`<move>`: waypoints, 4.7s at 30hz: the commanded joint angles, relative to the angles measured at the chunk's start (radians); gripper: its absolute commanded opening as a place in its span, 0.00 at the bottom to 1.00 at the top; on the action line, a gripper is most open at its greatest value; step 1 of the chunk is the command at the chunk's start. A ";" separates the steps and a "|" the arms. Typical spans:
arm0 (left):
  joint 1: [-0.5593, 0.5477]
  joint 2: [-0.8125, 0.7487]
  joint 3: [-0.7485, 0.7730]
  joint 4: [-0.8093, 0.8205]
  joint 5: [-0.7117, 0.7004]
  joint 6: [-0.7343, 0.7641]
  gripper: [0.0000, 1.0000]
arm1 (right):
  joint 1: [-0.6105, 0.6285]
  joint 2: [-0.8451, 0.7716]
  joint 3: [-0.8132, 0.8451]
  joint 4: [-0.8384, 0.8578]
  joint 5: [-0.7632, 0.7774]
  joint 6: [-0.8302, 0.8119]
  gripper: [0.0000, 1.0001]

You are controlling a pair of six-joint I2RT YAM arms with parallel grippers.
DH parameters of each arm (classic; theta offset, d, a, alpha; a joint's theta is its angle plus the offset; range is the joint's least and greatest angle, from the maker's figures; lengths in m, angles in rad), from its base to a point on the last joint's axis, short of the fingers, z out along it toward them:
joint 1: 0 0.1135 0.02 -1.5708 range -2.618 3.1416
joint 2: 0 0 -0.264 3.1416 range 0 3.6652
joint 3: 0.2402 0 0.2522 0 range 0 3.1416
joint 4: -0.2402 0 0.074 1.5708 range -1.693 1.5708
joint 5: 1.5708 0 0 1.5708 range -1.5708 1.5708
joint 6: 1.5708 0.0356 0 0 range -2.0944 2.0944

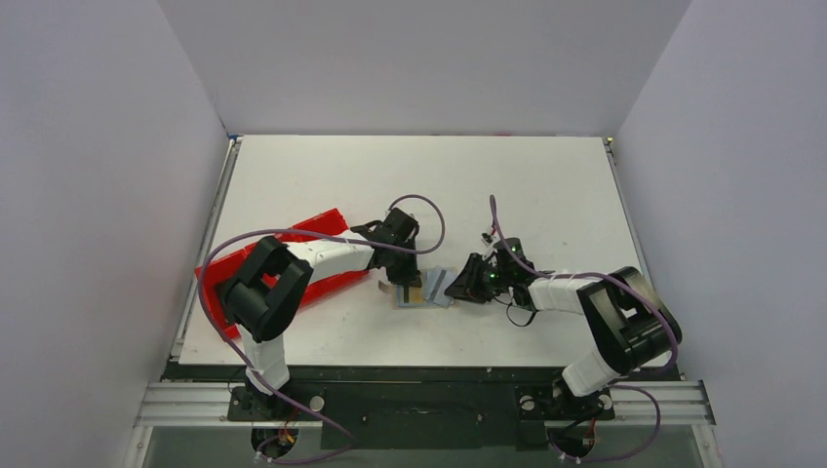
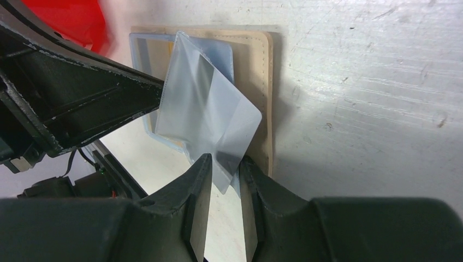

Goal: Take the credit cards out of the card holder
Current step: Remove the credit card from the card holder, then place the credit card in the storage box.

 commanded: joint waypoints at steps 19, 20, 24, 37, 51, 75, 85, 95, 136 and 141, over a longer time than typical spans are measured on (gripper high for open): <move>0.030 0.059 -0.041 -0.097 -0.115 0.039 0.00 | -0.055 -0.055 -0.044 -0.006 0.087 0.005 0.01; 0.031 0.059 -0.040 -0.097 -0.115 0.039 0.00 | -0.059 -0.059 -0.044 -0.013 0.089 -0.004 0.01; 0.034 0.058 -0.040 -0.098 -0.115 0.040 0.00 | -0.071 -0.075 -0.046 -0.039 0.095 -0.022 0.02; 0.041 0.052 -0.049 -0.094 -0.116 0.042 0.00 | -0.083 -0.170 -0.065 -0.117 0.121 -0.033 0.24; 0.040 0.049 -0.042 -0.087 -0.113 0.043 0.00 | -0.074 -0.157 -0.076 -0.040 0.182 0.028 0.28; 0.038 0.037 -0.037 -0.103 -0.115 0.053 0.00 | -0.141 -0.195 -0.090 -0.065 0.253 0.021 0.00; 0.013 -0.002 -0.002 -0.123 -0.115 0.066 0.00 | -0.141 -0.282 -0.049 -0.171 0.269 -0.015 0.00; -0.030 -0.027 0.050 -0.132 -0.086 0.093 0.00 | -0.137 -0.343 -0.013 -0.236 0.277 -0.030 0.00; -0.108 0.092 0.143 0.106 0.174 0.055 0.00 | -0.122 -0.449 0.016 -0.362 0.341 -0.056 0.00; -0.110 0.137 0.165 0.099 0.149 0.044 0.00 | -0.117 -0.504 0.041 -0.441 0.382 -0.073 0.00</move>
